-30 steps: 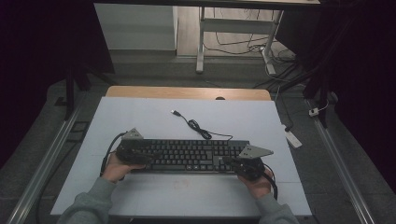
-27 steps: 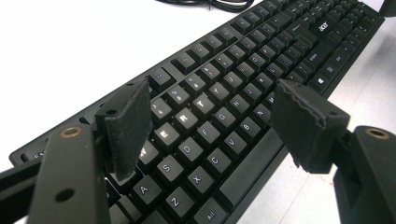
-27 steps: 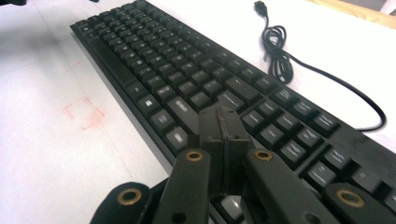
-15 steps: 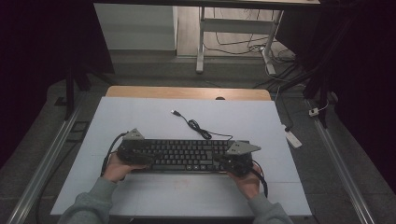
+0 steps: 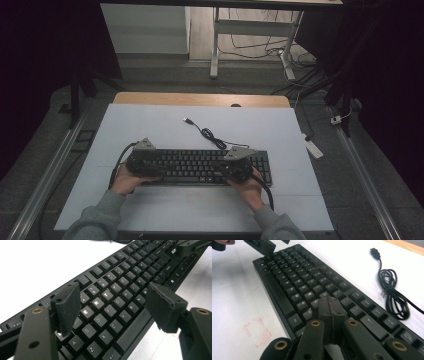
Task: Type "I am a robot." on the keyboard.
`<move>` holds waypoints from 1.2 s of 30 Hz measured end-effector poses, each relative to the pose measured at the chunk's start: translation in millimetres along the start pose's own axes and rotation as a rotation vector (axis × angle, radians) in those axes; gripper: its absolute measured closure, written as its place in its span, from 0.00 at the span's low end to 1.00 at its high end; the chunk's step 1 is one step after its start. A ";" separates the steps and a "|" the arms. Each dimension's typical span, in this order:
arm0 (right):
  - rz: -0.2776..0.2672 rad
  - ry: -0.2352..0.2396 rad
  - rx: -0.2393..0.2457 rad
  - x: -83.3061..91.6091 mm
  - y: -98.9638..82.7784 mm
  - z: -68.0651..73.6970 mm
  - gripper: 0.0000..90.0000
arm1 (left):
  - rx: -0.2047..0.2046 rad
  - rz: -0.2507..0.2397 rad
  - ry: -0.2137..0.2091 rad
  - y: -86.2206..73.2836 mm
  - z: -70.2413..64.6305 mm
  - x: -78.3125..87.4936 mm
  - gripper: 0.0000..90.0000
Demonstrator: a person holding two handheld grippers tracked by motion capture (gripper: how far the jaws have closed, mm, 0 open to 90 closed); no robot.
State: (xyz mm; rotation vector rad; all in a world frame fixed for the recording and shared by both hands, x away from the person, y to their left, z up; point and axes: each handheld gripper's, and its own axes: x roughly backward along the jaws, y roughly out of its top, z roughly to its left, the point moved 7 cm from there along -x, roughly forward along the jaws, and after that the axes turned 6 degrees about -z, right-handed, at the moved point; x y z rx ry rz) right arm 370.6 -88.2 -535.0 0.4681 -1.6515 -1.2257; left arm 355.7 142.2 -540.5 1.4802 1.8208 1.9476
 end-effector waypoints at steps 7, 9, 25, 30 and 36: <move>0.023 -0.002 0.003 -17.8 5.3 0.3 0.99 | 0.001 -0.002 0.001 0.0 0.3 0.8 0.32; 0.026 -0.002 0.000 -22.5 5.8 -0.3 0.99 | 0.000 -0.002 0.000 0.0 0.0 1.0 0.32; 0.075 0.006 0.026 -55.6 9.1 0.0 0.99 | 0.004 -0.001 -0.002 -0.5 0.9 1.7 0.31; 0.087 0.003 0.025 -61.3 7.7 -1.0 0.99 | 0.003 0.000 -0.002 -0.7 0.9 1.5 0.31; 0.099 0.001 0.026 -66.8 5.6 -1.8 0.99 | 0.003 0.001 -0.001 -0.9 1.3 1.7 0.31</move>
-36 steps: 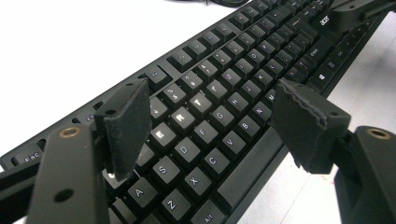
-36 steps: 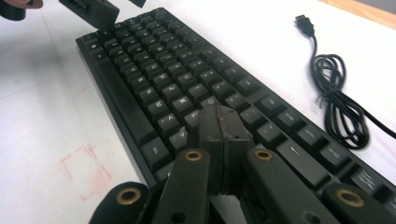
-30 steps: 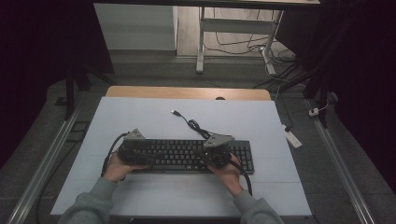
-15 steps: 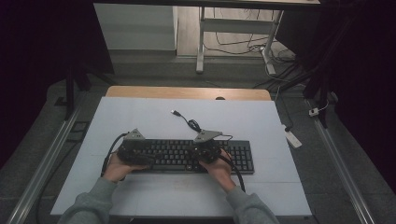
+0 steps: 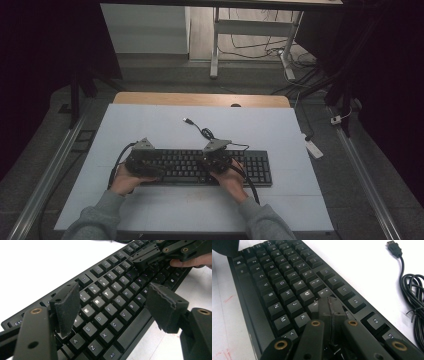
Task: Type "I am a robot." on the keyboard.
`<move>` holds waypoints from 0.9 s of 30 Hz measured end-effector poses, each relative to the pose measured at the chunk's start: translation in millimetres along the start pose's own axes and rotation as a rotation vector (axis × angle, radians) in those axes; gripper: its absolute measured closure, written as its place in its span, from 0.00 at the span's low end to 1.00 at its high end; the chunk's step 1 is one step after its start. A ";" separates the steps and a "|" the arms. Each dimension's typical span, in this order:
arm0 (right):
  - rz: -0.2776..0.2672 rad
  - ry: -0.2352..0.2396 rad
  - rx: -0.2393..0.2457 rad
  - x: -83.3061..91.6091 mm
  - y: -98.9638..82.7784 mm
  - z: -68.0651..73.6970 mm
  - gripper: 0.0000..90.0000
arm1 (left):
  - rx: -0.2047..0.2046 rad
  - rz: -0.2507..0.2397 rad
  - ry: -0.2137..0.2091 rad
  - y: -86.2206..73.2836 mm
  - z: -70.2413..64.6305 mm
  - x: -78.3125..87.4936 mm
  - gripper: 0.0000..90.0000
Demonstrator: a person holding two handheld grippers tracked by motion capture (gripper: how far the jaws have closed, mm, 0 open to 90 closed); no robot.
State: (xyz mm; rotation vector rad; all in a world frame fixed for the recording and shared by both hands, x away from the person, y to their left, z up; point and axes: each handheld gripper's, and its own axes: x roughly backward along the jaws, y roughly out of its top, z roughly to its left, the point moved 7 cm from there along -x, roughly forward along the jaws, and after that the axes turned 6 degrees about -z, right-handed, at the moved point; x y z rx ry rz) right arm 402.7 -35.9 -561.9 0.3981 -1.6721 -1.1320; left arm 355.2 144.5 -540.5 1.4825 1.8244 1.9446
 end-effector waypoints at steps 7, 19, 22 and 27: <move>0.010 -0.008 0.012 -1.7 -0.5 0.7 0.99 | 0.000 -0.001 -0.001 0.0 -0.1 0.3 0.31; -0.016 -0.018 0.015 6.6 3.1 -0.8 0.99 | -0.002 -0.003 -0.002 0.4 -0.1 0.4 0.31; -0.031 -0.013 0.007 14.6 4.0 -1.9 0.99 | -0.002 -0.006 -0.001 0.6 0.0 0.8 0.31; -0.048 -0.027 -0.015 32.0 -0.4 -6.7 0.91 | -0.001 -0.009 -0.001 0.8 0.3 0.9 0.31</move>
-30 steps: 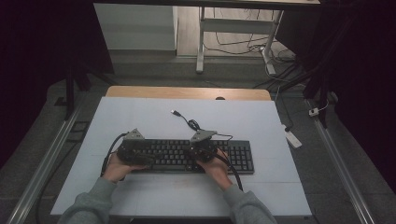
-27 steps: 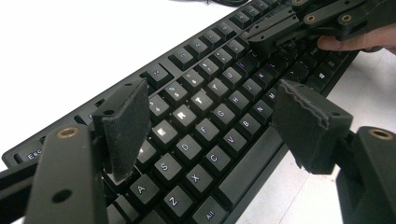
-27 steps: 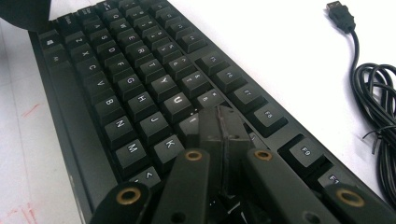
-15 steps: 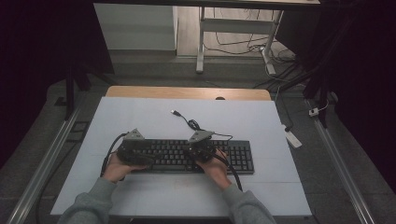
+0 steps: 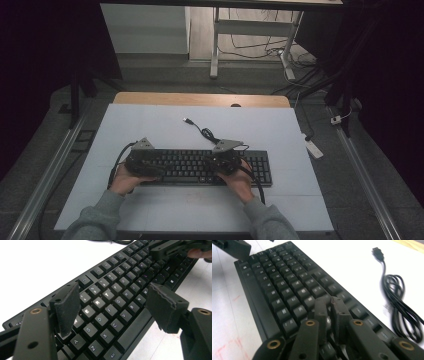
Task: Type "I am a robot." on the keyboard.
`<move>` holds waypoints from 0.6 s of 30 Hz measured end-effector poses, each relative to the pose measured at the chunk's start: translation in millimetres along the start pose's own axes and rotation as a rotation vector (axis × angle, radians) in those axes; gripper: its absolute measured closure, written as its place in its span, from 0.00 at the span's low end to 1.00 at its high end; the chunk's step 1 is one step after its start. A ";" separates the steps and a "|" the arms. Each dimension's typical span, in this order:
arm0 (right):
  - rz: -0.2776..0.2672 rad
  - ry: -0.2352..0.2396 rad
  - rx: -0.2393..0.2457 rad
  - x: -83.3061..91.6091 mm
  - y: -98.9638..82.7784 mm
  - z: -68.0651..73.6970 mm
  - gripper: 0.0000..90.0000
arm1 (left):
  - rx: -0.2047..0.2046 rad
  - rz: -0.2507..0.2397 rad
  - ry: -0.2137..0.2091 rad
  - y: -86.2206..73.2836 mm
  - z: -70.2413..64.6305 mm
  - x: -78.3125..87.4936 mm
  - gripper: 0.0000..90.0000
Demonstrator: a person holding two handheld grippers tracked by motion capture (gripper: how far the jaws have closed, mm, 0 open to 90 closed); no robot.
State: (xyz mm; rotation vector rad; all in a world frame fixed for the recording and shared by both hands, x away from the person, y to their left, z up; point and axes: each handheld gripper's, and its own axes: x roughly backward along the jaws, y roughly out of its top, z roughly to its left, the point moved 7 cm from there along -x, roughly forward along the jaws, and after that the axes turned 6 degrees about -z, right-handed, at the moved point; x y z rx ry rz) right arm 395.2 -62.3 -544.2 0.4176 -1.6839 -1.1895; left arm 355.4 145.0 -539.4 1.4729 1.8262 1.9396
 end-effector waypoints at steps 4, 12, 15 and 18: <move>-0.013 -0.022 -0.018 14.6 -7.3 -7.0 0.86 | 0.000 -0.002 0.000 0.3 -0.3 -0.2 0.31; -0.027 -0.048 -0.037 35.4 -16.0 -16.7 0.75 | -0.001 -0.001 0.004 0.2 0.1 -0.5 0.31; -0.030 -0.054 -0.044 42.0 -19.7 -17.8 0.71 | 0.001 -0.004 0.006 0.2 1.0 0.2 0.31; -0.030 -0.071 -0.044 51.3 -24.0 -19.8 0.68 | 0.003 -0.009 0.008 0.6 1.3 0.8 0.31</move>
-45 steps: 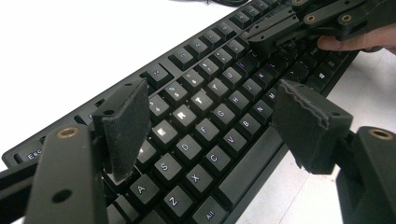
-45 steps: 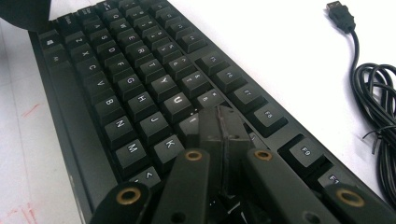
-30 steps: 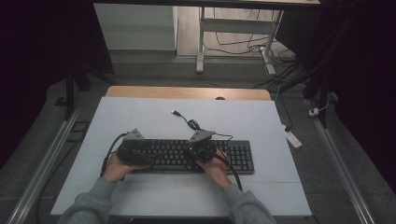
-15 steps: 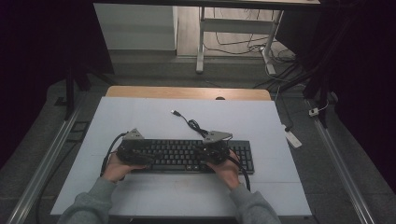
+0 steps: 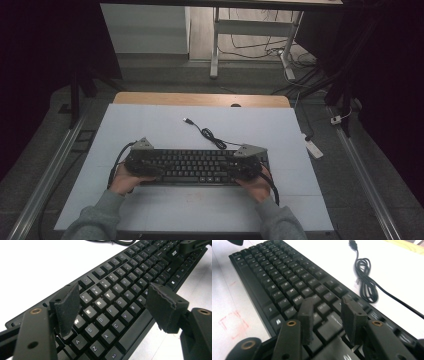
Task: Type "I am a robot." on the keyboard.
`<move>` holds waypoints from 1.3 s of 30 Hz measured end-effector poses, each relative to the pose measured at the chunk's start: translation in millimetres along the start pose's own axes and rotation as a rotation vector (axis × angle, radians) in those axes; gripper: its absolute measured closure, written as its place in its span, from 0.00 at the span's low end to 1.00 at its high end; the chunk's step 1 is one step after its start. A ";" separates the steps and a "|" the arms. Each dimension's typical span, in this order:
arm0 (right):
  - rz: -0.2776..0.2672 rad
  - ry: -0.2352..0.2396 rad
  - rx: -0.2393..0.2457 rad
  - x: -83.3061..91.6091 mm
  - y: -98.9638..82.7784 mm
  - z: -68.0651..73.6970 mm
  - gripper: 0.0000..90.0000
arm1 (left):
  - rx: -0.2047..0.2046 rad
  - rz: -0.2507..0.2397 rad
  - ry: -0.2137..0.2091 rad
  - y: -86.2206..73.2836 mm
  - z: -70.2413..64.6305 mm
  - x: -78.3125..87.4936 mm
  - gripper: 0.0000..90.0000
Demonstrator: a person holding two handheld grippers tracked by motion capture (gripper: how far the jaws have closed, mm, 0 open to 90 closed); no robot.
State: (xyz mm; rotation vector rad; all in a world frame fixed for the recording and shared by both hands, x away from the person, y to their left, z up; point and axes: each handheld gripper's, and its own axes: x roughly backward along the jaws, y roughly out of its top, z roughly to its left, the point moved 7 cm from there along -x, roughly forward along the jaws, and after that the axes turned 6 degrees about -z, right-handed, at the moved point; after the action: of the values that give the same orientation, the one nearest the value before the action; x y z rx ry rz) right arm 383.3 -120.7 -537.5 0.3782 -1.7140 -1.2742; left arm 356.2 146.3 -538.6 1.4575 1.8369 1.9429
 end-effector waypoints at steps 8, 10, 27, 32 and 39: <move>-0.023 -0.021 -0.014 27.1 -10.0 -9.8 0.64 | -0.005 -0.015 0.012 1.5 1.0 1.6 0.32; -0.023 -0.031 -0.013 32.9 -13.2 -12.1 0.64 | -0.002 -0.019 0.018 1.8 1.8 2.2 0.32; -0.027 -0.044 -0.025 51.7 -28.2 -17.5 0.62 | 0.009 -0.055 0.023 5.3 3.1 6.1 0.54; -0.019 -0.045 -0.020 50.7 -28.6 -17.5 0.62 | -0.016 -0.055 -0.008 5.8 -2.6 5.3 0.78; -0.017 -0.043 -0.018 49.6 -29.0 -17.0 0.62 | -0.029 -0.026 -0.029 3.9 -11.2 -2.4 0.99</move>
State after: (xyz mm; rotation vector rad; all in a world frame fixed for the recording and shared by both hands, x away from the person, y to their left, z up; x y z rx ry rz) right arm 363.7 -177.3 -537.8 0.3584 -1.7376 -1.3177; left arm 352.1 135.6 -534.8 1.4380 1.7989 1.9181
